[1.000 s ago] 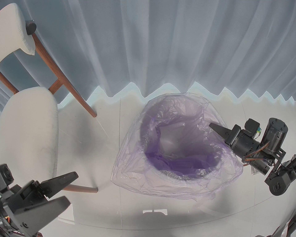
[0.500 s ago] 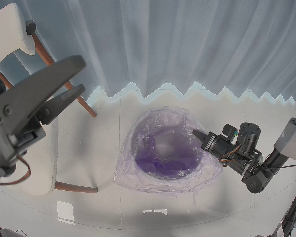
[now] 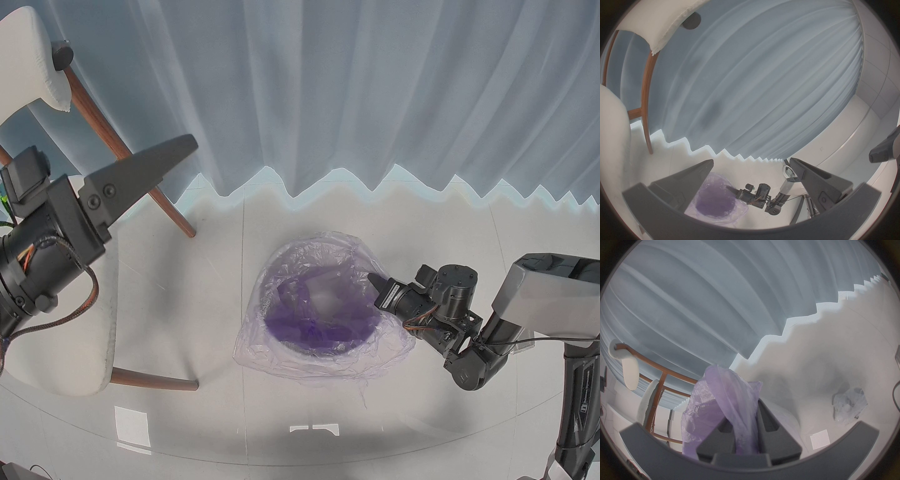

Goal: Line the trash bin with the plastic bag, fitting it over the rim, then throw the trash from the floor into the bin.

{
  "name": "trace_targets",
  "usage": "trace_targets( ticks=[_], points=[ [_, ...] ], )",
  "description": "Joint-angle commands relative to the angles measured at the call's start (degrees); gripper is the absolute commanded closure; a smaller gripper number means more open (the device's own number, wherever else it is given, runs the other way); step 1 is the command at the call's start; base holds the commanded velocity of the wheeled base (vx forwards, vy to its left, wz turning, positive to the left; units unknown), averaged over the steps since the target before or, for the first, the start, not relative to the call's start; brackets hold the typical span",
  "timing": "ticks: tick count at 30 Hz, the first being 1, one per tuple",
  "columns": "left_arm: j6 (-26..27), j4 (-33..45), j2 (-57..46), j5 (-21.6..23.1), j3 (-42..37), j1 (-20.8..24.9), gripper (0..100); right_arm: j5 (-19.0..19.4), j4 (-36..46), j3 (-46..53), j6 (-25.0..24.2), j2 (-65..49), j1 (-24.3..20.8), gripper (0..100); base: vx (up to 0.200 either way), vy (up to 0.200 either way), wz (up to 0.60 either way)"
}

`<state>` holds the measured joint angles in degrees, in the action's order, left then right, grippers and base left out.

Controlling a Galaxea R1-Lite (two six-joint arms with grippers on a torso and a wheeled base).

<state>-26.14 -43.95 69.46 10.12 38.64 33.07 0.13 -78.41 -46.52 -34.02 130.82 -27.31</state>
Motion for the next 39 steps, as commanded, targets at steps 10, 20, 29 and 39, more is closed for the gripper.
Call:
trace_targets(
  ticks=[10,20,29,39],
  points=[
    [3.3,-0.1,0.5,0.2,-3.0,0.7,0,0.1,0.0,-5.4,0.3,8.5,1.4,100,0.0,0.0,0.0],
    [3.5,-0.1,0.1,0.1,-4.4,4.3,0,0.1,-0.1,-8.2,0.2,10.5,1.4,100,0.0,0.0,0.0],
    [3.5,-0.1,0.1,0.1,-4.4,4.3,0,-0.2,-4.6,-5.8,0.3,8.6,1.3,0,0.0,0.0,0.0],
    [3.5,-0.1,0.5,0.1,-4.5,5.2,0,1.9,-11.0,9.4,1.5,1.5,-0.9,0,0.0,0.0,0.0]
  ],
)
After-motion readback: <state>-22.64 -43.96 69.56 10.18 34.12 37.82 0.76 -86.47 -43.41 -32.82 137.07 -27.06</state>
